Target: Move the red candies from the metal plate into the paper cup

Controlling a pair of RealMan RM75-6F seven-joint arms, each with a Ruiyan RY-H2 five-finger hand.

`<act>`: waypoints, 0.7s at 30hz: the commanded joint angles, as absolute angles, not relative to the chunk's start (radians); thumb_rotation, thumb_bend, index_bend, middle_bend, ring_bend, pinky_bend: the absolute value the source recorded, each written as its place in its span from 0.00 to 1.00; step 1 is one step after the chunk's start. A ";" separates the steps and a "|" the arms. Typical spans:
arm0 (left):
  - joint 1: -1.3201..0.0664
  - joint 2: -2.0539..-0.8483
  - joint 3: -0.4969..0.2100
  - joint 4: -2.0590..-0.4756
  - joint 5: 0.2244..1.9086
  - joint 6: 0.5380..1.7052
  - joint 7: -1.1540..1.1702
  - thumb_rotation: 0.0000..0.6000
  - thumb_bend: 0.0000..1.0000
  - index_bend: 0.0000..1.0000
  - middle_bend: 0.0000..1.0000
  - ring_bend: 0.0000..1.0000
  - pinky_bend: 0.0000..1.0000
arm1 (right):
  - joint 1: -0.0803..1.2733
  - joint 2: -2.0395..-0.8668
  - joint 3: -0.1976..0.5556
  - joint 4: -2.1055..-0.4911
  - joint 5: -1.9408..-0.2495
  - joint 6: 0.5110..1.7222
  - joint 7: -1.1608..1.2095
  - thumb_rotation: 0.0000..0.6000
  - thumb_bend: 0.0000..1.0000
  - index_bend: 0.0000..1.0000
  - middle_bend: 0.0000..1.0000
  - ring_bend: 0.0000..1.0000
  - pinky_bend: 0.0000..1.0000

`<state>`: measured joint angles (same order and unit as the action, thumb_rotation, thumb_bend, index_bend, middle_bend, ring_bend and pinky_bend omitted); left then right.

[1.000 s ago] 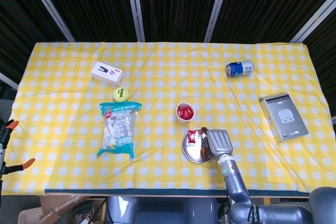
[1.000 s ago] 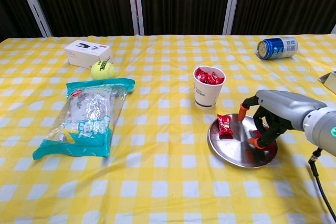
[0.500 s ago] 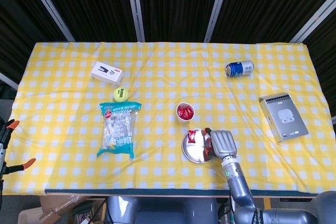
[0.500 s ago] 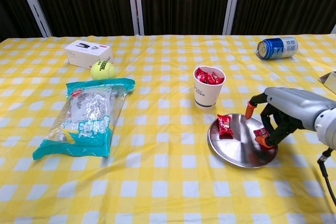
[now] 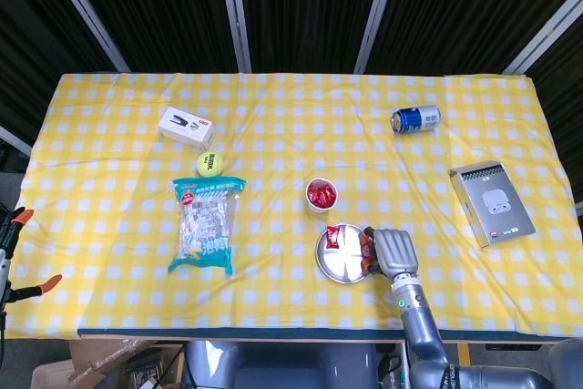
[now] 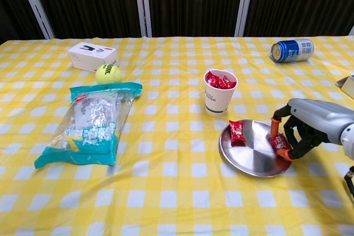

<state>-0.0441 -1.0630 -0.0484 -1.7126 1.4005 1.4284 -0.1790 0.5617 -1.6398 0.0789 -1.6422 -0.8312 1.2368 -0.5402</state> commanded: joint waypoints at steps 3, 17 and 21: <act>-0.044 -1.064 -0.049 -1.714 1.398 1.427 -0.177 1.00 0.01 0.00 0.00 0.00 0.00 | 0.549 -1.648 0.081 -1.610 -0.840 1.224 -0.518 1.00 0.47 0.56 0.69 0.74 1.00; -0.045 -1.062 -0.049 -1.715 1.398 1.426 -0.180 1.00 0.01 0.00 0.00 0.00 0.00 | 0.536 -1.629 0.109 -1.651 -0.925 1.235 -0.486 1.00 0.59 0.59 0.69 0.75 1.00; -0.045 -1.062 -0.049 -1.714 1.398 1.424 -0.183 1.00 0.01 0.00 0.00 0.00 0.00 | 0.552 -1.603 0.151 -1.703 -0.950 1.249 -0.495 1.00 0.60 0.59 0.69 0.75 1.00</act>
<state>-0.0448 -1.0619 -0.0486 -1.7137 1.3977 1.4244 -0.1828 0.5441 -1.6155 0.1336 -1.6839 -0.9396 1.2425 -0.4903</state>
